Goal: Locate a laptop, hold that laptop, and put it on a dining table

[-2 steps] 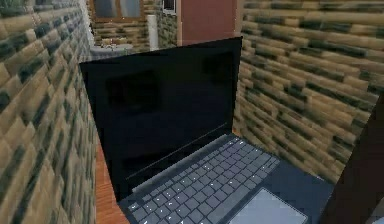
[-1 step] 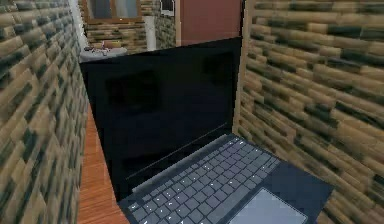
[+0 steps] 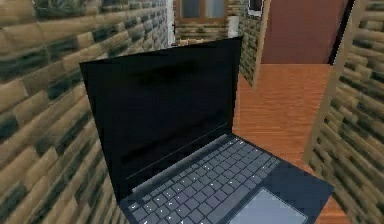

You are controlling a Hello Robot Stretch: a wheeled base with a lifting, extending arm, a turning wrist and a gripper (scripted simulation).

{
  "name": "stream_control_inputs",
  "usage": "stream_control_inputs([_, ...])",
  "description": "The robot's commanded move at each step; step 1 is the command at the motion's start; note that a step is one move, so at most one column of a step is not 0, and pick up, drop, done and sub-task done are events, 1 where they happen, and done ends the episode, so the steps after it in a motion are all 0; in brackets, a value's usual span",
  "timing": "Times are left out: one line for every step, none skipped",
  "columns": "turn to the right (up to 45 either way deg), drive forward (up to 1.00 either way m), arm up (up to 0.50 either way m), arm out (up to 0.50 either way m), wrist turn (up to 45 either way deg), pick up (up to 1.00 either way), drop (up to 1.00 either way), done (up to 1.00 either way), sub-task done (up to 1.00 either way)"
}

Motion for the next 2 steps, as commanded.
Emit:
stream_control_inputs([0.0,1.00,0.00,0.00,0.0,0.00,0.00,0.00,0.00])
stream_control_inputs([0.0,0.15,0.00,0.00,0.0,0.00,0.00,0.00,0.00])
